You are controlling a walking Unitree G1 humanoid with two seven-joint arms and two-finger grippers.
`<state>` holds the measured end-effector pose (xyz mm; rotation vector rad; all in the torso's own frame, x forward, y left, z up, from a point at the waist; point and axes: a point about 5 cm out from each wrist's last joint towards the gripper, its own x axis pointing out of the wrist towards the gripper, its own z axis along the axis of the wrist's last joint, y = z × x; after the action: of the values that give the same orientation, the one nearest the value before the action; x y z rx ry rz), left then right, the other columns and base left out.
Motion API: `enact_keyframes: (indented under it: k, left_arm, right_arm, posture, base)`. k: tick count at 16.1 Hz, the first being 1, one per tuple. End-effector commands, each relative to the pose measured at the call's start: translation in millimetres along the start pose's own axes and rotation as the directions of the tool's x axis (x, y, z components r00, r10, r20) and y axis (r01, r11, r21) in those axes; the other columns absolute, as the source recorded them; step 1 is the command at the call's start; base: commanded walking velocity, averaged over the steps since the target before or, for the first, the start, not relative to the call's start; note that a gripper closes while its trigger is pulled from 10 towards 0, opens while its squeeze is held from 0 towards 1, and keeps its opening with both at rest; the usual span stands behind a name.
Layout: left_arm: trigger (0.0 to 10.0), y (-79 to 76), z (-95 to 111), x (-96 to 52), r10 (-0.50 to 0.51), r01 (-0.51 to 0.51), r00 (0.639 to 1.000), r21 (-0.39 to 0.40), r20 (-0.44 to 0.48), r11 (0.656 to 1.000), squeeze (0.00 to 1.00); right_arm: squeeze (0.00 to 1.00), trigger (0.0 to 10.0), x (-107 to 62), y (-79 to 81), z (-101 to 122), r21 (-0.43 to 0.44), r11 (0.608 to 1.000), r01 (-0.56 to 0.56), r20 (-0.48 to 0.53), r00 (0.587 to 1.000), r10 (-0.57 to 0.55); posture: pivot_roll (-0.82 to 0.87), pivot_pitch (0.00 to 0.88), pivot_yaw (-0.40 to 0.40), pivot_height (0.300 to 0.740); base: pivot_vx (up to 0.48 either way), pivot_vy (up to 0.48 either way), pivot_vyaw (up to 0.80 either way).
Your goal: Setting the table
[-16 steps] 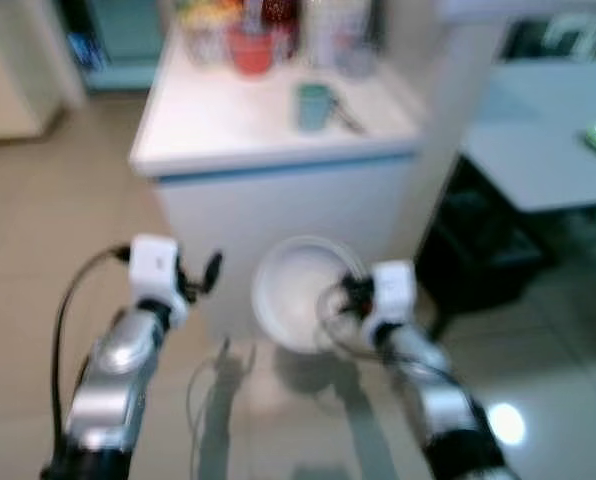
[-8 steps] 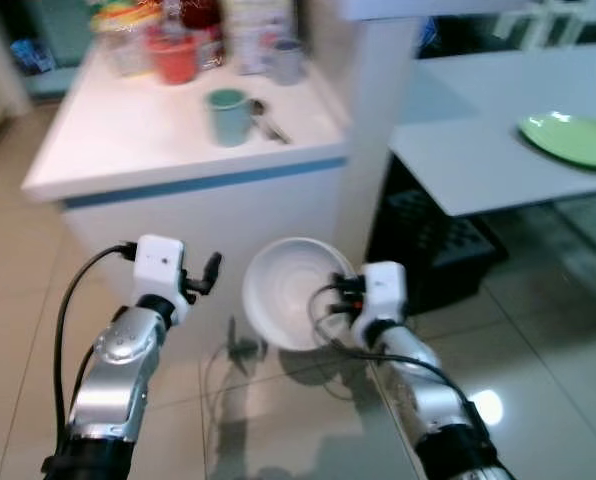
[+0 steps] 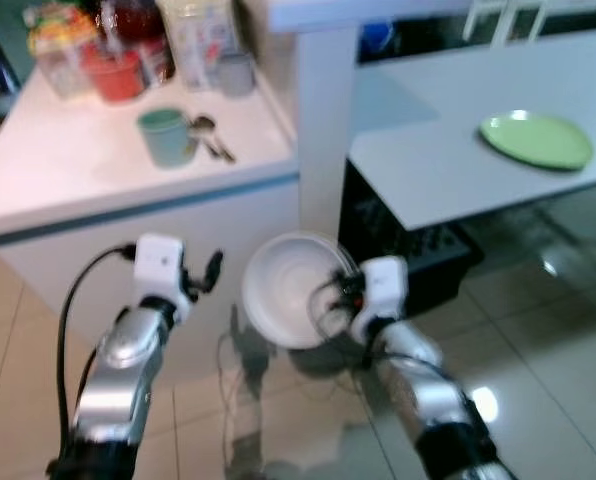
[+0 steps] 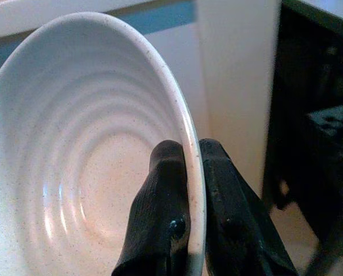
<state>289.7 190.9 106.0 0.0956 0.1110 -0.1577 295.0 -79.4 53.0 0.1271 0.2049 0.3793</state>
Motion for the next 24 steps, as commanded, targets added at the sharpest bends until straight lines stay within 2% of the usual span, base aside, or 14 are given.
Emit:
enact_keyframes:
  k: [1,6,10,15,20,24]
  left_arm:
    - [10.0,-6.2,2.7,1.6,-0.013,0.013,1.0,0.001,0.014,1.0,0.0]
    - [10.0,-9.0,3.1,2.1,-0.025,0.025,0.999,0.019,0.026,1.0,0.0]
    - [10.0,-10.4,2.9,3.8,-0.012,0.011,1.0,0.044,0.022,0.999,0.0]
    - [10.0,-4.5,2.4,3.9,0.018,-0.018,1.0,0.004,0.02,1.0,0.0]
    - [10.0,-5.0,2.3,5.6,0.013,-0.013,1.0,-0.002,0.019,1.0,0.0]
    - [10.0,-1.8,-3.9,6.7,0.042,-0.039,0.999,0.075,-0.029,0.996,0.0]
  right_arm:
    - [0.0,0.0,-1.4,-12.2,7.7,-0.008,0.999,0.033,0.036,0.999,-0.033]
    - [0.0,0.0,-1.5,-12.7,6.2,-0.011,0.999,0.03,0.032,0.999,-0.03]
    - [0.0,0.0,-1.1,-11.7,6.7,-0.004,1.0,0.027,0.035,0.999,-0.027]
    - [0.0,0.0,-1.3,-16.4,10.3,0.038,0.998,0.05,0.05,0.997,-0.051]
    - [0.0,0.0,0.7,-18.5,13.9,0.03,0.998,0.055,0.058,0.997,-0.057]
    - [0.0,0.0,1.8,-16.7,15.5,0.019,0.999,0.049,0.062,0.997,-0.05]
  posture:
    - [0.16,0.0,0.062,0.74]
    - [0.16,0.0,0.059,0.74]
    - [0.16,0.0,0.061,0.74]
    - [0.16,0.0,0.061,0.74]
    - [0.16,0.0,0.064,0.74]
    - [0.16,0.0,0.068,0.74]
  base:
    - [0.0,0.0,0.0]
    - [0.0,0.0,0.0]
    - [0.0,-0.427,0.0]
    - [0.0,-0.418,0.0]
    - [0.0,-0.42,0.0]
    - [0.349,-0.325,0.0]
